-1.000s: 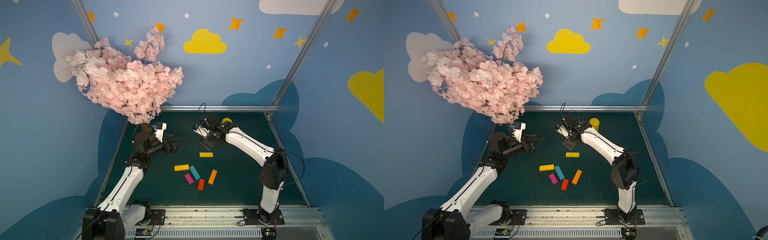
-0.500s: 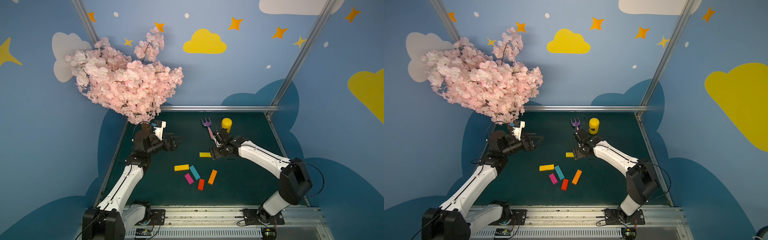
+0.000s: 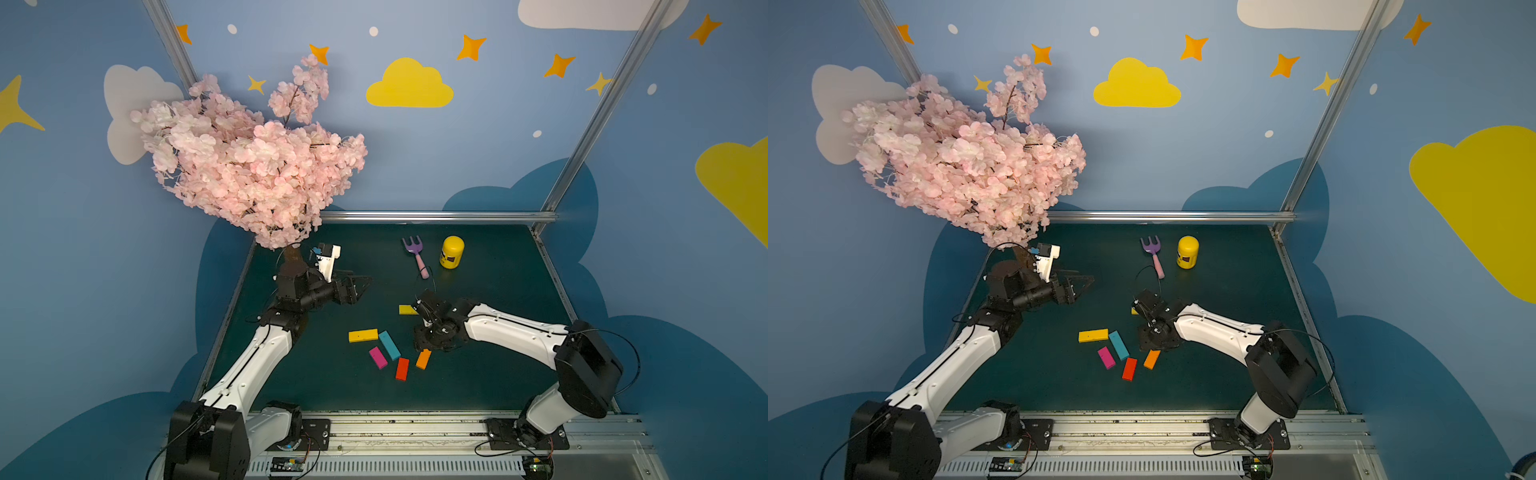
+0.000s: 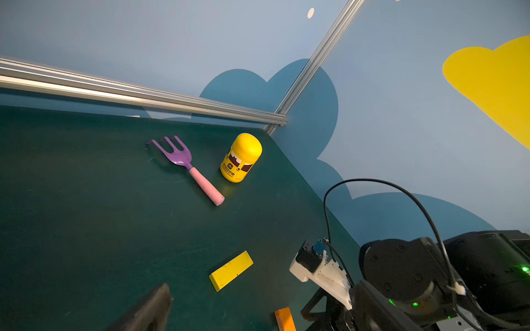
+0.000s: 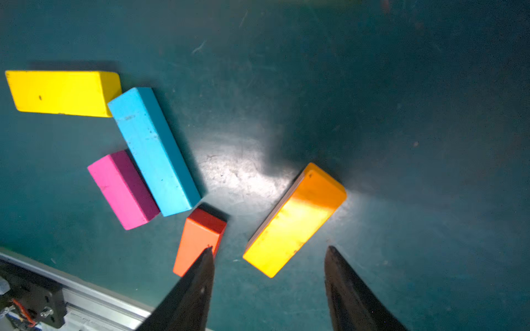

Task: Assemble the letter p with building blocks
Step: Pick up the building block from the center of the board.

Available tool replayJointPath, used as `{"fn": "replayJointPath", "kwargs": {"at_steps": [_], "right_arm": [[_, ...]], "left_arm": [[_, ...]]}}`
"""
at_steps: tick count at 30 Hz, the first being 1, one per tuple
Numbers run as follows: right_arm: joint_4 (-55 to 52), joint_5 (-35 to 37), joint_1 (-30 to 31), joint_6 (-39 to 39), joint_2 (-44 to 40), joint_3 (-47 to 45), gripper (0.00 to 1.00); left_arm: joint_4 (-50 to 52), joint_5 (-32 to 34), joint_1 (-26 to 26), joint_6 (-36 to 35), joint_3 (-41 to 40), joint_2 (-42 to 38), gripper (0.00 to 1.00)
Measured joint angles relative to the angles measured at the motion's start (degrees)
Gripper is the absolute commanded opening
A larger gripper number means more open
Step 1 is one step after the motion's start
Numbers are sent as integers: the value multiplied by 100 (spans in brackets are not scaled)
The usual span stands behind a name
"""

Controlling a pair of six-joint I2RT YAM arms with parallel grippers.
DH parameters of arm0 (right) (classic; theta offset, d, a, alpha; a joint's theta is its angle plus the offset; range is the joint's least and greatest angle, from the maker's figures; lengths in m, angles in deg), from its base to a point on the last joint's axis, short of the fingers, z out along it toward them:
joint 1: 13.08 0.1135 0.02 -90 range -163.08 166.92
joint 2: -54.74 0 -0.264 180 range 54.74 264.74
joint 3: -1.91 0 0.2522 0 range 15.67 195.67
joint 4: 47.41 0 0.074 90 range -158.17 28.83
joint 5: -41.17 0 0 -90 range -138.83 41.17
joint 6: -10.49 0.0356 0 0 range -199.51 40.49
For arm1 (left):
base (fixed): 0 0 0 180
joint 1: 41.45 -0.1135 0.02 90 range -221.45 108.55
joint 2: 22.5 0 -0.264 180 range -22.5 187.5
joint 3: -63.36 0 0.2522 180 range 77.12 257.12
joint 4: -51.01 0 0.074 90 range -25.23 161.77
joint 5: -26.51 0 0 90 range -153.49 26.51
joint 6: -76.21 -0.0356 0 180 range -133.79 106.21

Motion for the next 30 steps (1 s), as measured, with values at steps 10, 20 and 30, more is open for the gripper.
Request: {"fn": "replayJointPath", "kwargs": {"at_steps": [10,20,30], "right_arm": [[-107,-52,341,1025,26,-367,58],[-33,-81,319,1285,308,-459,56],[-9,-116,282,1276,518,-271,62]], "left_arm": [[-81,4,9,-42,-173,7,100],[-160,0,9,-48,-184,7,100],[-184,-9,9,-46,-184,7,100]]}}
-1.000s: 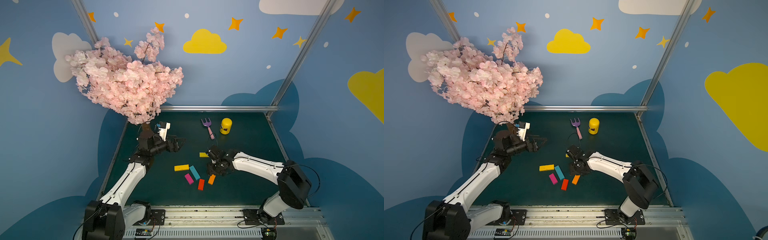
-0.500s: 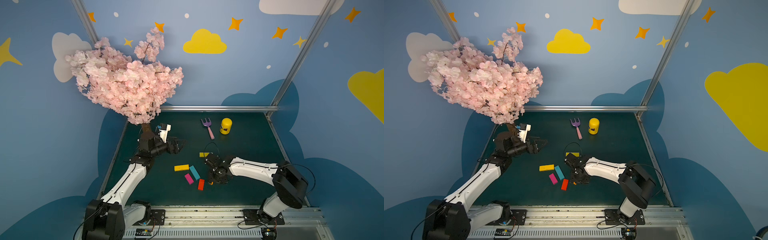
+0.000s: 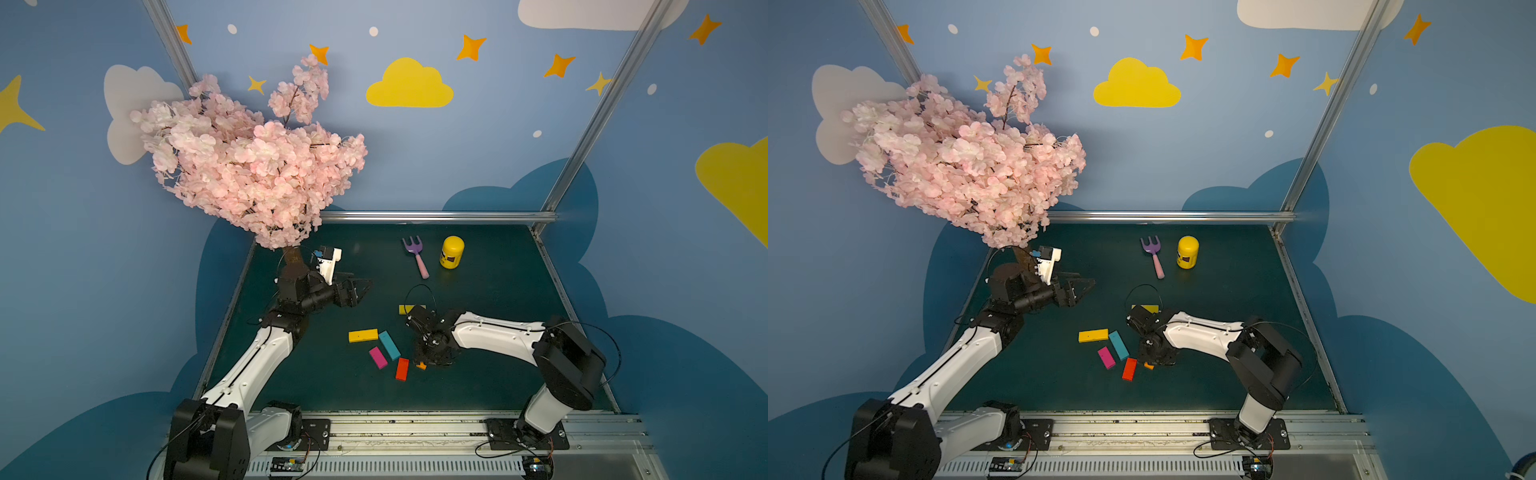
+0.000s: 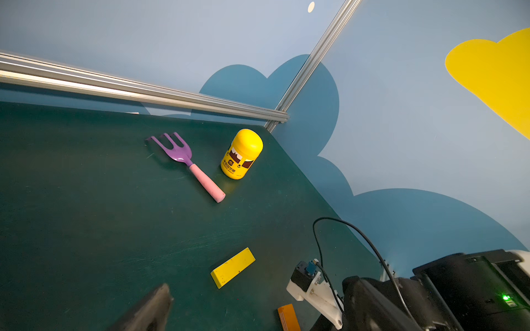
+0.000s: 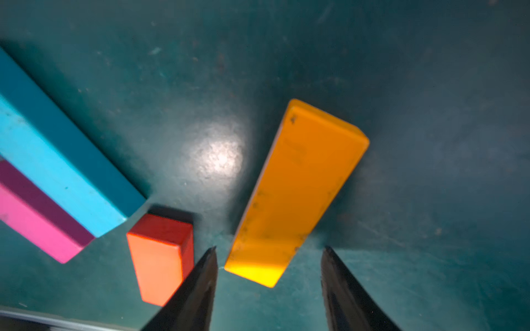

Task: Assemble the letter p with building blocks
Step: Pick up the building block from the center of the board.

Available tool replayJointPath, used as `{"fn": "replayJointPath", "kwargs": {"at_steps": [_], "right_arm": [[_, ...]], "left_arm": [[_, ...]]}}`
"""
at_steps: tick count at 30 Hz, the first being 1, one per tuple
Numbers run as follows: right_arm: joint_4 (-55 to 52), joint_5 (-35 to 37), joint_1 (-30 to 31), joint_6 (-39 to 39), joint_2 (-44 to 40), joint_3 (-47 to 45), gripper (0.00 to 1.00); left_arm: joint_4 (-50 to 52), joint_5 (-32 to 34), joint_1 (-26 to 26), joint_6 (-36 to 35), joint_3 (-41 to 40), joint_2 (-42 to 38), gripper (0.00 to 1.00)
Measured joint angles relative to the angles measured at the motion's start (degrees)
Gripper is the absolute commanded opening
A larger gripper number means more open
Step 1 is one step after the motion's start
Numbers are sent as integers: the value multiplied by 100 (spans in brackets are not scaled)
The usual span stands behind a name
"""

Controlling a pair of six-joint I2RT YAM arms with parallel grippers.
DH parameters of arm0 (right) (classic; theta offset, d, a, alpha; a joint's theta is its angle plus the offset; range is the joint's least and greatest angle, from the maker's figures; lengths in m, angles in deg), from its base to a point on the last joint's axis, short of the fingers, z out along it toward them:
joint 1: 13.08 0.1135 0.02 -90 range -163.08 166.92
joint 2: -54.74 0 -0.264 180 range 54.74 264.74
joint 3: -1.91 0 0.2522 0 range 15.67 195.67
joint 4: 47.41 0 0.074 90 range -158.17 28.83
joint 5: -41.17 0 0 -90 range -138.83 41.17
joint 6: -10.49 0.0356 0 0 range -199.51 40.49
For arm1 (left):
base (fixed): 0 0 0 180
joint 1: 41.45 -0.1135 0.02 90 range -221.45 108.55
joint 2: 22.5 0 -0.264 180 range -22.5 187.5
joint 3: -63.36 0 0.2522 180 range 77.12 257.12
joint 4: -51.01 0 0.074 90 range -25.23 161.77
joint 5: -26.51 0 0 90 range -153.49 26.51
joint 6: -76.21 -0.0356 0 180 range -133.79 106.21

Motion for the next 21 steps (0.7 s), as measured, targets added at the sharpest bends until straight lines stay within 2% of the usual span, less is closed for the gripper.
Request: {"fn": "replayJointPath", "kwargs": {"at_steps": [8,15,21], "right_arm": [[-4,4,-13,20,57,11,60],[-61,15,-66,63,181,66,38],[-118,37,-66,31,199,83,25]], "left_arm": [[-13,-2,0,-2,-7,0,100],[-44,0,0,-9,-66,0,100],[-66,0,0,-24,-76,0,100]]}}
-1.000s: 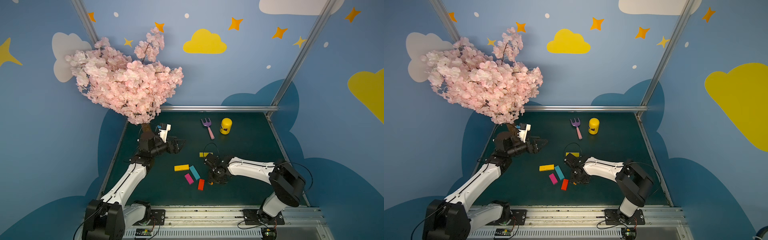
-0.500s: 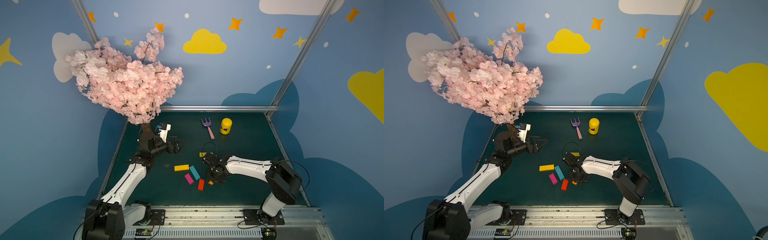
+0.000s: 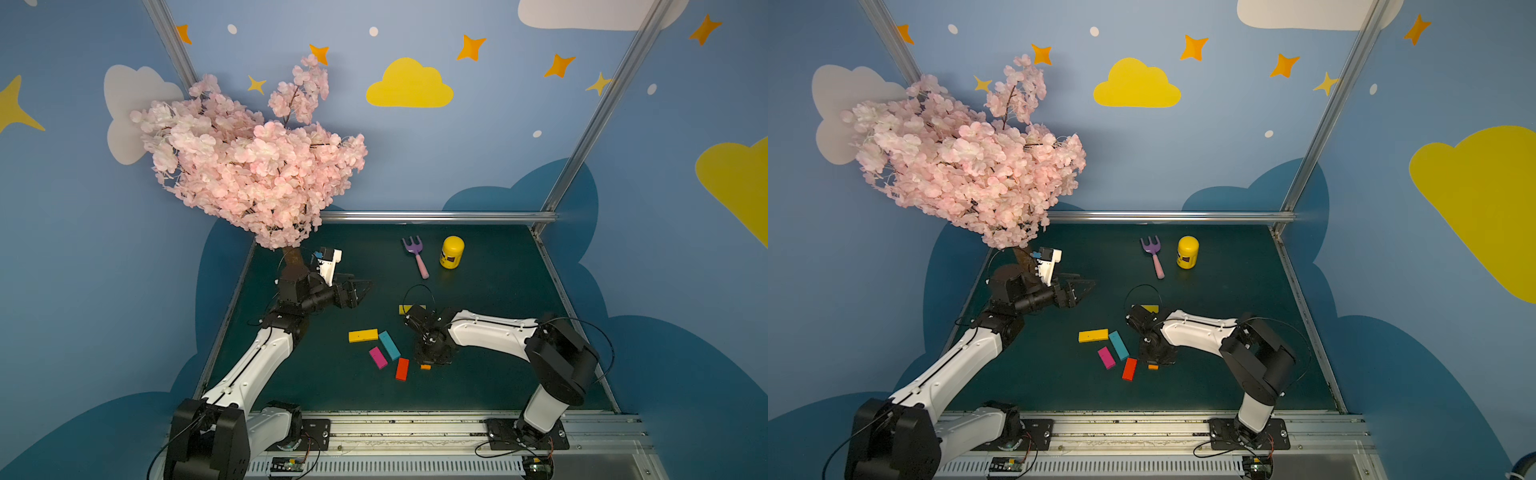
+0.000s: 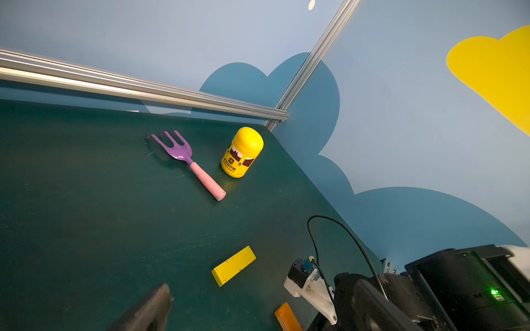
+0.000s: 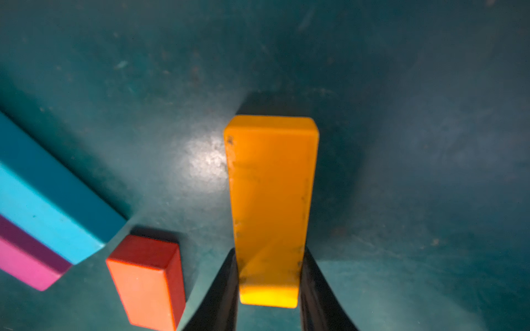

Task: Assemble the letter p with building blocks
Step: Pick up the building block from the center of the board.

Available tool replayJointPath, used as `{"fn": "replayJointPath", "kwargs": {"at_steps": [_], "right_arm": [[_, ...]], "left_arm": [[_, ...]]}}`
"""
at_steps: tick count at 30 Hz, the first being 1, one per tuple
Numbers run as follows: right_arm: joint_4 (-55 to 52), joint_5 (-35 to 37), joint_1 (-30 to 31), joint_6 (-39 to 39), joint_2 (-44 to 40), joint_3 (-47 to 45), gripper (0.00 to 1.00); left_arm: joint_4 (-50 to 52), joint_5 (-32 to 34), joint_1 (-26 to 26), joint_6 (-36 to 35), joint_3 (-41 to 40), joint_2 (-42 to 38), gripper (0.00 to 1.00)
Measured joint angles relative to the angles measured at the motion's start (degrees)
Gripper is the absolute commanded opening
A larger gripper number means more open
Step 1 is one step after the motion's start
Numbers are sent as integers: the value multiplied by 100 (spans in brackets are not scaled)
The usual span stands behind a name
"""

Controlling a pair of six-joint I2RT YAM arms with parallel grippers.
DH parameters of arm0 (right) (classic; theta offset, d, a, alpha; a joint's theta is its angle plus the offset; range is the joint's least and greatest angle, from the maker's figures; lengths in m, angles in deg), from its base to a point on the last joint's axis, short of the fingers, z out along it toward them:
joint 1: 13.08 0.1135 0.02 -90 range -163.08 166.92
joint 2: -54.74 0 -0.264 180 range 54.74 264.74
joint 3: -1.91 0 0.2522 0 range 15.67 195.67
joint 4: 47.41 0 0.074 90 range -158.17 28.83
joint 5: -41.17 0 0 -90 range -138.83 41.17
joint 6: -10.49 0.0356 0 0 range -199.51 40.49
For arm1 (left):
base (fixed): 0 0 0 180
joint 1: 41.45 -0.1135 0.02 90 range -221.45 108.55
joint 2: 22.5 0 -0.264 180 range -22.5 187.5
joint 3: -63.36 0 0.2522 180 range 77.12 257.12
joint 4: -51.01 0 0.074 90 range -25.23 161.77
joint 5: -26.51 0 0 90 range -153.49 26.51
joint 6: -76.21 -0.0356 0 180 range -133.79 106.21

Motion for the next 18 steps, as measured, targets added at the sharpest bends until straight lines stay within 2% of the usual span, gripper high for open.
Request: {"fn": "replayJointPath", "kwargs": {"at_steps": [10,15,18], "right_arm": [[-306,372,-133,-247,-68,83,24],[-442,560,-564,-697,-173,437,24],[-431,575,-881,-1082,-164,640,24]], "left_arm": [[-11,-7,0,0,-61,0,100],[-74,-223,0,-24,-61,94,100],[-179,-579,4,-70,-61,310,100]]}}
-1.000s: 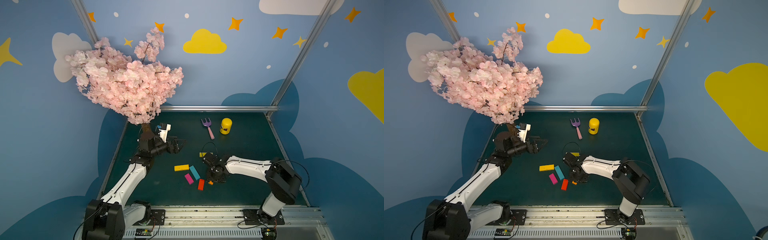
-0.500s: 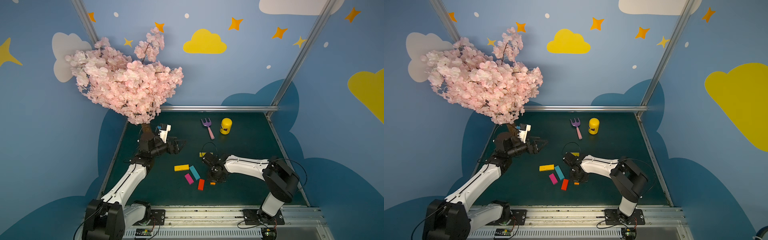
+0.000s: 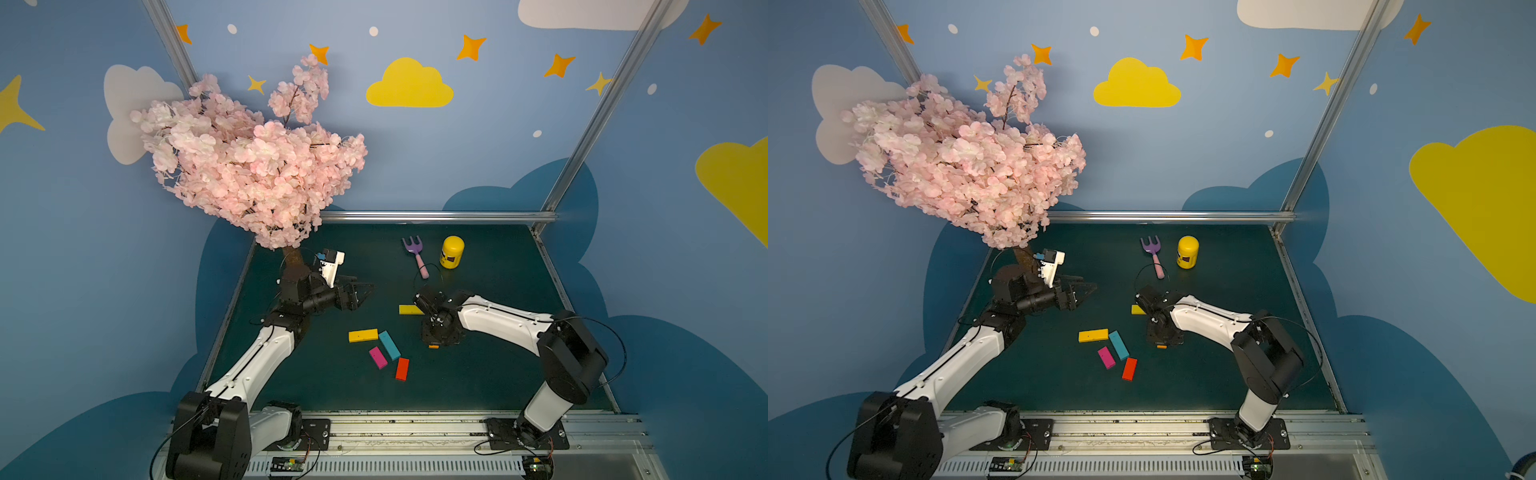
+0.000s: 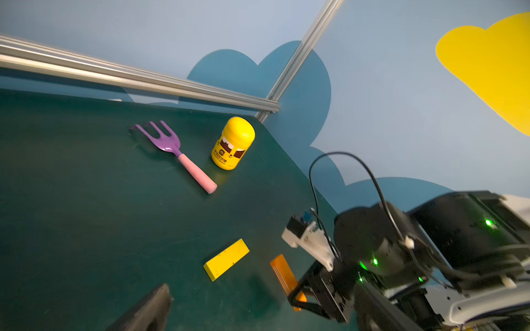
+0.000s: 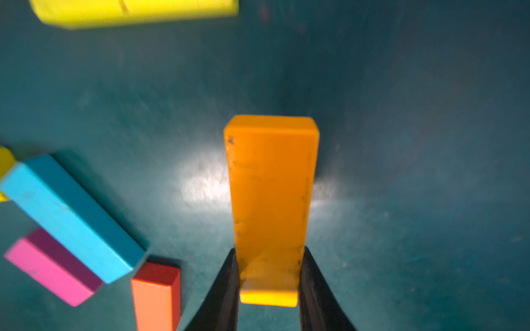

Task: Assemble the letter p with building blocks
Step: Pick up the building block from the center of the board, then assemble the building block at the center of the board.

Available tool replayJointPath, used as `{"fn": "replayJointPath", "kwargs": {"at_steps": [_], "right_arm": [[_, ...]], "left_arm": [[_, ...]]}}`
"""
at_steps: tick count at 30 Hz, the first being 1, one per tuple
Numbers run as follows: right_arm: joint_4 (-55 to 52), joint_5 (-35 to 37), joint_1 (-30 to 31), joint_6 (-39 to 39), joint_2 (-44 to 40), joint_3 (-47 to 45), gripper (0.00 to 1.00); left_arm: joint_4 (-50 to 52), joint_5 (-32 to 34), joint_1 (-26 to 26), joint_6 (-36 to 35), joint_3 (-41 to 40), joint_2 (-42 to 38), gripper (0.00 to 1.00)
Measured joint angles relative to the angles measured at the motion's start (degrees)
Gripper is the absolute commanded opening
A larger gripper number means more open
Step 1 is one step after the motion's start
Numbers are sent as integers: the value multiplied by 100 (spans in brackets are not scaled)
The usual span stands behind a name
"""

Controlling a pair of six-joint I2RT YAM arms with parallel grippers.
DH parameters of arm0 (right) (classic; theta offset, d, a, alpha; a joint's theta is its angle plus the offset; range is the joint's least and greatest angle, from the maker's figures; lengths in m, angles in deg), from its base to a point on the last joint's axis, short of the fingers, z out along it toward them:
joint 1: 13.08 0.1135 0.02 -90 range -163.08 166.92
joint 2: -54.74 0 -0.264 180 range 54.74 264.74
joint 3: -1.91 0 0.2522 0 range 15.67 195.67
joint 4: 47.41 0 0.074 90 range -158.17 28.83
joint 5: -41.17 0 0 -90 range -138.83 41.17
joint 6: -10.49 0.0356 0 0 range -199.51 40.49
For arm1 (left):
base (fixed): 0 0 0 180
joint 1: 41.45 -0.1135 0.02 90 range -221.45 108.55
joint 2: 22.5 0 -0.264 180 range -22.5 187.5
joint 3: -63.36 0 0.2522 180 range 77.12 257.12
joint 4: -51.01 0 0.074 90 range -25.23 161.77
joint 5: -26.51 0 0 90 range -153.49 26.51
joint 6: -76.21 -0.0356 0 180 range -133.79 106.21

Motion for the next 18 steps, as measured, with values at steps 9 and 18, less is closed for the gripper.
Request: {"fn": "replayJointPath", "kwargs": {"at_steps": [9,18], "right_arm": [[151,-522,-798,-1062,529,319,24],[232,-1189,-1139,-1733,1062,498,24]], "left_arm": [[-35,-811,83,-149,2,671,100],[118,-778,146,-302,87,627,100]]}}
